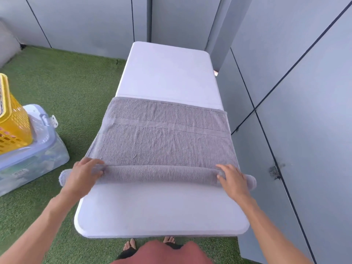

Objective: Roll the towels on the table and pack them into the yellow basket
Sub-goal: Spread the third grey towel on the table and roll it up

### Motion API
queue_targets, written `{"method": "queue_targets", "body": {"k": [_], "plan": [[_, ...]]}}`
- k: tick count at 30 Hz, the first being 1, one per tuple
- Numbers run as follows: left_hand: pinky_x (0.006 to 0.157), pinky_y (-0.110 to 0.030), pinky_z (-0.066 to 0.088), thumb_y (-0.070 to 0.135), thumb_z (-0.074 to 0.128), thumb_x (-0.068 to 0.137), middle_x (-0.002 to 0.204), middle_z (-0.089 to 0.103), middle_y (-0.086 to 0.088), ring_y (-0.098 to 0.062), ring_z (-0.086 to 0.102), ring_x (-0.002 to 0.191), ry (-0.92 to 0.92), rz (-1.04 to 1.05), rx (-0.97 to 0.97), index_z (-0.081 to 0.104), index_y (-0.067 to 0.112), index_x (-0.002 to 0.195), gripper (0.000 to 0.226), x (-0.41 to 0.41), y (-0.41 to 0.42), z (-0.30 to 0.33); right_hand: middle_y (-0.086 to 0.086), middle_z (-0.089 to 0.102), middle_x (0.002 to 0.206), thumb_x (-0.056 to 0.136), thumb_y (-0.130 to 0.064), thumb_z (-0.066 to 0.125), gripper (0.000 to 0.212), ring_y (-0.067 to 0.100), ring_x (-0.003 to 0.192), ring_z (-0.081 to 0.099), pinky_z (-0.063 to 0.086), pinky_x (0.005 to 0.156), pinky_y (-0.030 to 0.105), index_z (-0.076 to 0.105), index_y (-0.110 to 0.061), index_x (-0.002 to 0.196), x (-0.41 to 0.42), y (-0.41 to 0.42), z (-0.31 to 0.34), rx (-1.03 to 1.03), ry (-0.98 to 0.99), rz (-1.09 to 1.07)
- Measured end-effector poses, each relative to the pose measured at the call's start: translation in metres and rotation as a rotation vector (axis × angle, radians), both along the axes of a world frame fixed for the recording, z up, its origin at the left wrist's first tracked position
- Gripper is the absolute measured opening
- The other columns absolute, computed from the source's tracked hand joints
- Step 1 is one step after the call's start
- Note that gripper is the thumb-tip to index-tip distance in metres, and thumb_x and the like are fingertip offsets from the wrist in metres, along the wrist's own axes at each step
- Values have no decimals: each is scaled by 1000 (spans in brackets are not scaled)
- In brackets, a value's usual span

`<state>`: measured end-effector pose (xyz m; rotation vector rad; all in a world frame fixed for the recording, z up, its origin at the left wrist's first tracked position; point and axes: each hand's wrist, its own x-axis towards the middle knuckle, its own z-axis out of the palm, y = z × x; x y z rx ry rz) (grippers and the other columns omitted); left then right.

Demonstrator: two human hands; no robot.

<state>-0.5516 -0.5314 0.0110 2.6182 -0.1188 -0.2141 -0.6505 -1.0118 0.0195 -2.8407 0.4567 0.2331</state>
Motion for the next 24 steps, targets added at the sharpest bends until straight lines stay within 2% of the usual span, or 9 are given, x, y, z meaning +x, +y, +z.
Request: {"method": "queue_targets", "body": {"k": [2,4,8,12,15,18,20,22,24], "plan": [[82,-48,43,8,65,87,105,61,-8,-36,50,93,-251,-19,114,68,14,106,21,-21,-9,-6,-5,59,118,93,-32,48,30,25,113,53,37,90,45,62,-29,120,-14,13,-7,-136,-171,32],[90,-51,42,20,62,89,116,57,-11,-37,49,105,-324,-106,186,61,6,119,33,-42,-15,-20,-1,60,126,91,-44,42,42,25,118,53,33,92,46,62,-24,123,-26,20,-19,-203,-183,87],[99,-52,39,17,85,67,123,53,-17,-40,46,115,-211,-188,252,51,0,130,73,-37,-14,-35,3,45,144,85,-43,66,62,26,135,37,15,111,46,47,-20,140,-26,16,-30,-188,-75,151],[89,-52,44,4,83,66,107,61,-15,-40,53,100,-123,-156,255,61,3,115,54,-10,-22,-29,-3,48,137,89,-25,63,49,21,132,39,22,109,45,48,-23,136,-6,23,-18,-209,22,140],[96,-46,40,6,74,79,110,61,-13,-38,51,106,8,-162,252,62,5,118,42,-4,-19,-22,-6,51,122,92,-26,57,36,19,122,45,30,99,39,51,-25,128,-8,16,-8,-212,120,205],[97,-34,37,13,68,86,117,58,-10,-30,53,111,223,-228,193,57,9,128,43,6,-5,-7,-3,56,108,88,-31,63,30,21,112,54,41,91,37,59,-21,116,-2,-2,5,55,363,247],[96,-30,37,13,66,88,122,58,-7,-26,54,114,335,-208,89,55,12,131,44,14,1,3,-2,61,113,82,-32,72,40,18,112,56,43,94,34,62,-20,118,8,-12,12,242,451,189],[98,-35,38,8,62,89,124,57,-9,-29,54,115,260,-139,44,56,13,130,42,15,2,9,-3,58,124,81,-33,73,49,16,119,54,41,100,34,58,-24,126,11,-11,15,243,313,110],[93,-45,42,-4,57,87,121,56,-13,-36,53,109,-20,-63,98,60,10,127,42,4,-6,7,-4,56,126,89,-29,64,44,20,121,52,40,99,41,54,-25,131,6,1,13,55,42,93]]}}
